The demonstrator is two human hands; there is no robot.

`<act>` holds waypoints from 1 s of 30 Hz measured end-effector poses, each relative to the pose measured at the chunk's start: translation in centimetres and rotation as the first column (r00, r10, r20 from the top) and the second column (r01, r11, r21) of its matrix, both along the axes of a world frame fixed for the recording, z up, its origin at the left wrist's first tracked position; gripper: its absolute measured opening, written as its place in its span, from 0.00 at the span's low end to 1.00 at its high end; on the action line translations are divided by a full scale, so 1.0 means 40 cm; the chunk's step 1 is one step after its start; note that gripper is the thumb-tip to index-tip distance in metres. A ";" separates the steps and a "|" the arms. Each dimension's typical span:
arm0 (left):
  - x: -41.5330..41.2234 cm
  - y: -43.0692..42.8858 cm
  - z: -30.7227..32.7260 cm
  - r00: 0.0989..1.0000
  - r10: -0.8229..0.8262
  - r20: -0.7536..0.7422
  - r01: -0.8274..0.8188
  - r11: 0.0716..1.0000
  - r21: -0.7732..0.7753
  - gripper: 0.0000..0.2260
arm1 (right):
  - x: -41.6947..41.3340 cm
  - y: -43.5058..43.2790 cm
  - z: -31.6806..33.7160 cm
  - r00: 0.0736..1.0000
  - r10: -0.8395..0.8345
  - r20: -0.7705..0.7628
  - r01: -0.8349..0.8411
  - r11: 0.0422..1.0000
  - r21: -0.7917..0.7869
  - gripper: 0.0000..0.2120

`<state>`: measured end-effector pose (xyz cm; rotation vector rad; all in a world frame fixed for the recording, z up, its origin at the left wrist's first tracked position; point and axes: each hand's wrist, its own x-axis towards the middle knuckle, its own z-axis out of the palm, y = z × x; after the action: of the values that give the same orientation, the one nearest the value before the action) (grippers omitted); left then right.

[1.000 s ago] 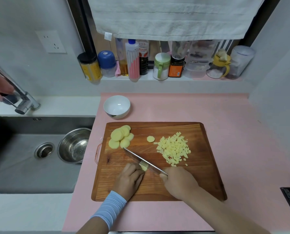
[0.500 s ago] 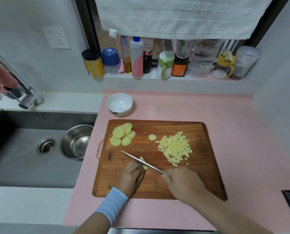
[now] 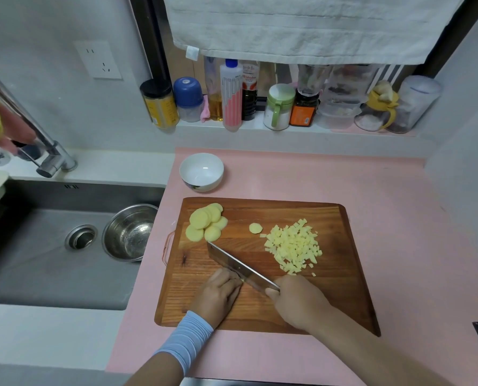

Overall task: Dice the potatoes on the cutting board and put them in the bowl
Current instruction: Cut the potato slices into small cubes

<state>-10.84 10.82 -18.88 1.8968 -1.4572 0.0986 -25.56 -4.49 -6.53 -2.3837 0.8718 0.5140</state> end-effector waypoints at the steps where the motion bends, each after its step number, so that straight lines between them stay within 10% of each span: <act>1: 0.001 -0.002 0.004 1.000 -0.005 -0.005 0.005 1.000 -0.006 0.03 | 0.004 -0.003 -0.003 1.000 -0.006 0.005 0.006 1.000 0.006 0.14; 9: 0.000 0.028 0.009 0.940 0.297 -0.169 -0.275 0.951 0.142 0.09 | -0.002 -0.024 0.003 0.999 -0.020 0.024 0.019 0.999 0.043 0.18; 26: -0.090 -0.249 0.099 0.908 0.281 -0.312 -0.165 0.923 0.348 0.06 | -0.136 -0.203 0.031 0.974 -0.195 0.117 0.205 0.975 -0.080 0.18; 30: -0.074 -0.229 0.093 0.789 0.552 -0.271 -0.455 0.821 0.345 0.09 | -0.151 -0.228 0.041 0.965 -0.207 0.160 0.217 0.975 -0.050 0.18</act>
<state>-13.79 1.65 -15.14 2.3400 -0.7054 -0.1958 -31.61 -13.60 -4.91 -2.3173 1.0726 0.2156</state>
